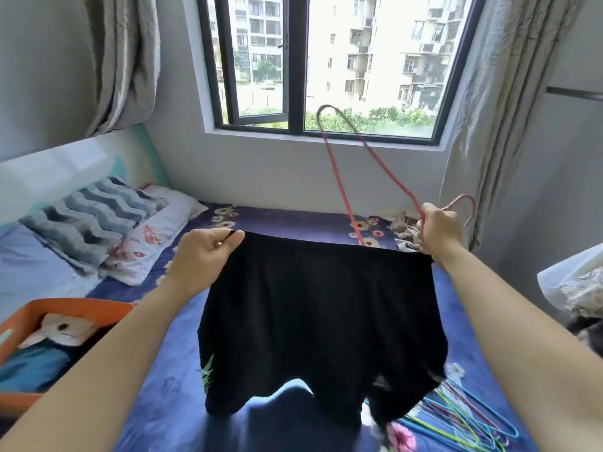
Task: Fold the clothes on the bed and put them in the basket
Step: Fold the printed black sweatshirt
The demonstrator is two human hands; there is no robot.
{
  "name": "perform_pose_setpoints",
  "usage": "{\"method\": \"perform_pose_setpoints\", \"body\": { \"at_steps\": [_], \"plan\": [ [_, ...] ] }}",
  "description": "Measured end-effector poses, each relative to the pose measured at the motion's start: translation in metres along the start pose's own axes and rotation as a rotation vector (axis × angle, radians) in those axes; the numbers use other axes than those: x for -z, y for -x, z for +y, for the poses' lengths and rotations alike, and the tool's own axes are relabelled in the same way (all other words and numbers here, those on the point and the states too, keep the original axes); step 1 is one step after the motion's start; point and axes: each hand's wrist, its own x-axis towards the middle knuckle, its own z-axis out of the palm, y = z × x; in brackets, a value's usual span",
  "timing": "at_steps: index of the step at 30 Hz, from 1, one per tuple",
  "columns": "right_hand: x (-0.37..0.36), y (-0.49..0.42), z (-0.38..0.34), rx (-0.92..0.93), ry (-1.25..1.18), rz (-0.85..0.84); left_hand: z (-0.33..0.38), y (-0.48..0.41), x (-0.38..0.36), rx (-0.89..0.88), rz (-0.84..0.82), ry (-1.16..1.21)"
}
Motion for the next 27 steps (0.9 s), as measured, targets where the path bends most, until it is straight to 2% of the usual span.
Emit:
{"method": "perform_pose_setpoints", "body": {
  "at_steps": [1, 3, 4, 6, 8, 9, 12, 14, 16, 18, 22, 25, 27],
  "plan": [
    [-0.002, -0.006, 0.002, -0.079, -0.107, -0.008, -0.002, -0.002, -0.003, 0.025, 0.007, 0.038],
    [-0.013, -0.011, 0.003, -0.182, -0.159, -0.144, 0.002, -0.011, -0.020, 0.078, -0.014, 0.134],
    [-0.022, -0.009, 0.003, -0.202, -0.101, -0.237, 0.006, -0.016, -0.032, 0.090, -0.033, 0.167],
    [-0.037, -0.005, 0.007, -0.180, 0.196, -0.410, 0.014, -0.023, -0.060, 0.070, -0.085, 0.137],
    [-0.043, -0.004, 0.011, -0.133, 0.460, -0.470, 0.014, -0.026, -0.092, 0.094, -0.149, 0.072],
    [-0.041, -0.007, 0.014, -0.146, 0.482, -0.511, 0.012, -0.024, -0.108, 0.124, -0.182, 0.061],
    [-0.021, -0.017, 0.025, -0.235, 0.285, -0.684, -0.004, -0.015, -0.150, 0.200, -0.260, 0.048],
    [-0.003, -0.033, 0.038, -0.241, 0.141, -0.674, -0.017, -0.011, -0.177, 0.276, -0.303, 0.031],
    [0.018, -0.049, 0.060, -0.233, 0.117, -0.562, -0.026, -0.007, -0.201, 0.340, -0.336, -0.001],
    [0.035, -0.063, 0.095, -0.218, 0.282, -0.476, -0.030, -0.005, -0.213, 0.374, -0.352, -0.011],
    [0.070, -0.075, 0.198, -0.195, 0.688, -0.462, -0.020, -0.011, -0.241, 0.385, -0.400, -0.007],
    [0.093, -0.081, 0.264, -0.227, 0.782, -0.370, -0.015, -0.012, -0.259, 0.355, -0.473, 0.005],
    [0.099, -0.090, 0.297, -0.284, 0.852, -0.369, -0.018, -0.013, -0.272, 0.364, -0.511, 0.028]
  ]
}}
